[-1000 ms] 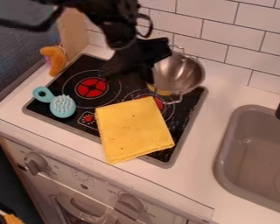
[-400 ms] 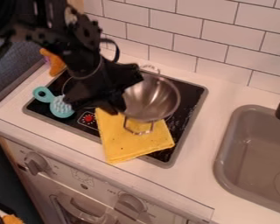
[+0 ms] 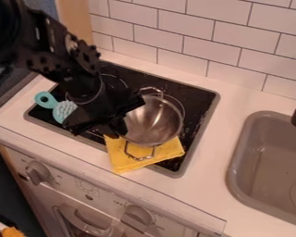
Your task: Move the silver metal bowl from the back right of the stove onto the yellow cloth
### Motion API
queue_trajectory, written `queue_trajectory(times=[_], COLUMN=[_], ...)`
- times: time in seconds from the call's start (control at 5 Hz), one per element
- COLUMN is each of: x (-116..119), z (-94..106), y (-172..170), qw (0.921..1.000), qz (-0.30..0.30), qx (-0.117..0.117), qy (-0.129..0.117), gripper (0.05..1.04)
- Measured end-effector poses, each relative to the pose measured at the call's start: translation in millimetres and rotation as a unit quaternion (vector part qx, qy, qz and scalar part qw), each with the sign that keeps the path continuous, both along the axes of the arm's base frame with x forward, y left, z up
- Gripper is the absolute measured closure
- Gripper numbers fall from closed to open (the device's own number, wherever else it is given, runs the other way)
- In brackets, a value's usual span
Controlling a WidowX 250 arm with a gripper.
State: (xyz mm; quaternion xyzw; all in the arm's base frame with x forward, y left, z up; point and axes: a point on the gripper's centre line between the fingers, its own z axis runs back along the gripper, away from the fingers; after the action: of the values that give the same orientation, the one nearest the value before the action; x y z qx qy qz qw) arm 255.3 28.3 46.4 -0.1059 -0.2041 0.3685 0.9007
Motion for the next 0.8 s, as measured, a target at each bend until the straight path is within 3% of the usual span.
queue_trajectory(times=[0.6,0.8], x=[5.6,12.0], z=[-17.5,-19.2], y=[9.0,8.6], qw=[0.9998,0.9998], qz=[0.000,0.000], qx=[0.017,0.011], qy=[0.010,0.016], gripper=[0.986,0.800])
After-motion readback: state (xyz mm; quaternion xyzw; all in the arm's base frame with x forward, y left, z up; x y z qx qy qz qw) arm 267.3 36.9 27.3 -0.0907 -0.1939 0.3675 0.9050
